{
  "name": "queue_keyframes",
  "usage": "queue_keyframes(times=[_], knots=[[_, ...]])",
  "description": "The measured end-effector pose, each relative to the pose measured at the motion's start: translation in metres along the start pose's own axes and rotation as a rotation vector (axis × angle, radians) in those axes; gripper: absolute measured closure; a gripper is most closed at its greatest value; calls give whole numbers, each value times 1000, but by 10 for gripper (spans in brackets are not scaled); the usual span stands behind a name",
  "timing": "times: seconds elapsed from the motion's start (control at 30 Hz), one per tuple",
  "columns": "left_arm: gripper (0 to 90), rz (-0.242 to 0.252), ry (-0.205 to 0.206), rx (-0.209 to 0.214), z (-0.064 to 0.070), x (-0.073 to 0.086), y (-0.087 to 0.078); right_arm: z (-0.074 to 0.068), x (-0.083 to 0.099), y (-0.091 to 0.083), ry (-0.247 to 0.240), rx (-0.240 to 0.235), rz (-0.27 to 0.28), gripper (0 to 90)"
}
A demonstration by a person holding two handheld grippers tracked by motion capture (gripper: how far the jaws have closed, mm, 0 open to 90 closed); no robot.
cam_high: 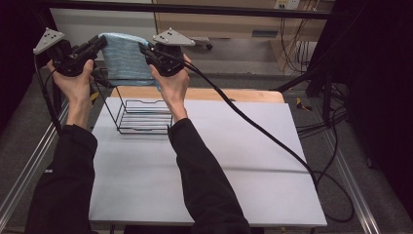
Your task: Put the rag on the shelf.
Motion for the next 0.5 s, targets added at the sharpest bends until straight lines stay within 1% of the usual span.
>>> queue_keyframes(times=[0.13, 0.17, 0.27, 0.43, 0.5], knots=[[822, -15, 2, 12, -1, 9, -6, 0, 10, -3, 15, -2, -12, 809], [822, -25, 7, 10, -1, 11, -8, -1, 13, -3, 11, -3, -18, 809], [821, -24, 1, 14, -3, 16, -15, -5, 17, -3, -8, -11, -32, 809], [820, -34, 3, 27, -5, 22, -25, -11, 21, -5, -17, -15, -46, 808], [820, -42, 4, 32, -5, 24, -28, -13, 22, -6, -11, -15, -55, 807]])
Point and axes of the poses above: each handheld gripper's, and its own axes: y roughly forward along the jaws, x roughly out of its underside, z roughly to its right, the point moved 3 cm from there along y, roughly forward along the jaws, and after that the axes turned 9 degrees about z, right-handed, at the moved point
